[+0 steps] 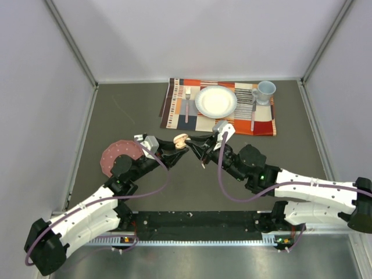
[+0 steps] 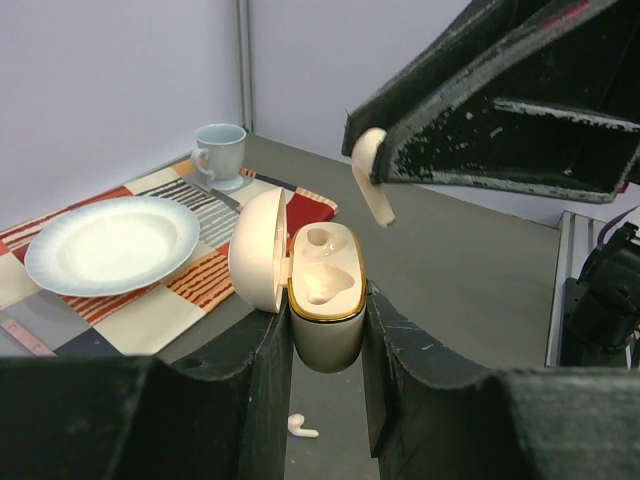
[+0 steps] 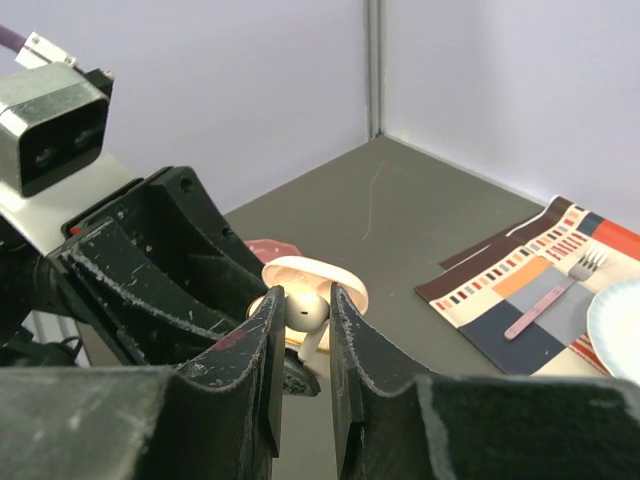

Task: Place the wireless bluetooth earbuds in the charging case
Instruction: Insert the right earbud into the right side groove of the charging case.

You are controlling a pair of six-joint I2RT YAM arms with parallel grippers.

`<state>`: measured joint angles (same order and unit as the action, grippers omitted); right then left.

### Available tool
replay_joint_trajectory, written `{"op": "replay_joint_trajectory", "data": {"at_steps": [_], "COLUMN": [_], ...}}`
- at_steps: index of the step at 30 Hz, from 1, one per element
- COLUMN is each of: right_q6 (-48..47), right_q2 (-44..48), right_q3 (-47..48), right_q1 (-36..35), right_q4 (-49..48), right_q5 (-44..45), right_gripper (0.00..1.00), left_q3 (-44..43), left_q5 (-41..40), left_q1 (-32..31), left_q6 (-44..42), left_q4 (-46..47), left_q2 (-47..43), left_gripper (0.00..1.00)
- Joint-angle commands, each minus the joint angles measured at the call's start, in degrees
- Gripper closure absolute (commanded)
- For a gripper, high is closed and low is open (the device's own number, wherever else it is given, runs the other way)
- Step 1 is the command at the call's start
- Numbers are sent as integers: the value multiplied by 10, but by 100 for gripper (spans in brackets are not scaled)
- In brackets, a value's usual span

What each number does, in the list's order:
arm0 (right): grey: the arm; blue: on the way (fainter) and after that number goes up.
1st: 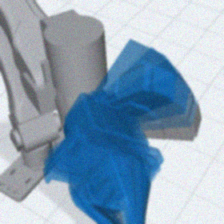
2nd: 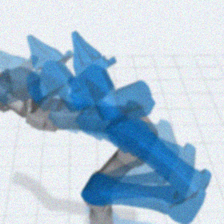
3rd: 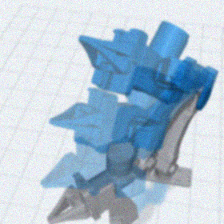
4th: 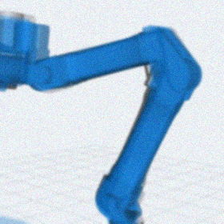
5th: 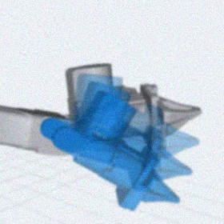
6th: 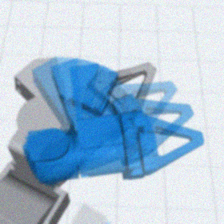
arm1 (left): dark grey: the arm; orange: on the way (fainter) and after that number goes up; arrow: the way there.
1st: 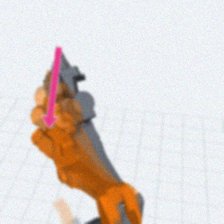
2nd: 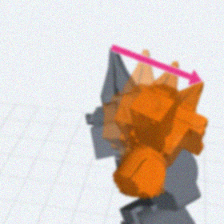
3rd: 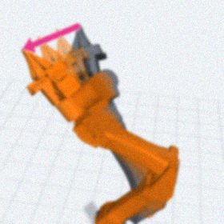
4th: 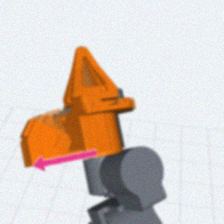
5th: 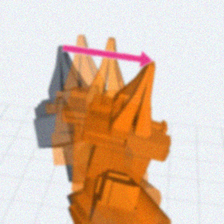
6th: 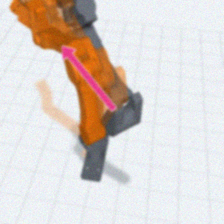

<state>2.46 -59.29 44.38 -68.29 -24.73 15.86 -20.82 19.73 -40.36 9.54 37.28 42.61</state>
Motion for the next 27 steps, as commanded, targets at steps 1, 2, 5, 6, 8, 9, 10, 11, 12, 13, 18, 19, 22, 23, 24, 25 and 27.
{"op": "replay_joint_trajectory", "data": {"at_steps": [1, 2, 5, 6, 8, 9, 10, 11, 12, 13, 18, 19, 22, 23, 24, 25, 27], "right_q6": [-22, -21, -41, -43, -41, -40, -39, -38, -37, -37, -34, -33, -29, -29, -28, -29, -29], "right_q2": [-7, -9, -21, -23, -29, -31, -33, -36, -36, -36, -44, -46, -53, -56, -58, -60, -63], "right_q3": [16, 15, 19, 21, 25, 24, 25, 26, 26, 24, 26, 26, 26, 26, 28, 27, 27], "right_q1": [-11, -11, -11, -11, -11, -11, -11, -11, -12, -12, -12, -12, -12, -12, -12, -12, -12], "right_q4": [-79, -82, -85, -84, -84, -85, -85, -86, -88, -88, -91, -90, -91, -94, -95, -97, -100], "right_q5": [60, 68, 87, 87, 85, 84, 84, 82, 81, 81, 74, 73, 72, 73, 73, 73, 78], "right_gripper": [100, 100, 100, 100, 100, 100, 100, 100, 100, 100, 100, 100, 100, 100, 100, 100, 100], "left_q3": [-19, -19, -16, -16, -16, -16, -16, -16, -16, -16, -15, -15, -14, -13, -13, -12, -12], "left_q5": [4, 3, 1, -2, -6, -7, -7, -7, -8, -7, -7, -7, -9, -11, -12, -13, -14], "left_q1": [2, 2, 1, 2, 2, 1, 2, 2, 2, 2, 2, 1, 2, 1, 2, 2, 2], "left_q6": [4, 4, 2, 2, 2, 2, 2, 1, 0, 0, 0, 0, 0, 0, 0, 0, 0], "left_q4": [29, 29, 28, 28, 27, 26, 27, 28, 27, 27, 30, 30, 31, 31, 32, 32, 32], "left_q2": [-9, -10, -11, -11, -10, -10, -10, -9, -8, -8, -6, -6, -9, -10, -11, -11, -12], "left_gripper": [100, 100, 100, 100, 100, 100, 100, 100, 100, 100, 100, 100, 100, 100, 100, 100, 100]}}
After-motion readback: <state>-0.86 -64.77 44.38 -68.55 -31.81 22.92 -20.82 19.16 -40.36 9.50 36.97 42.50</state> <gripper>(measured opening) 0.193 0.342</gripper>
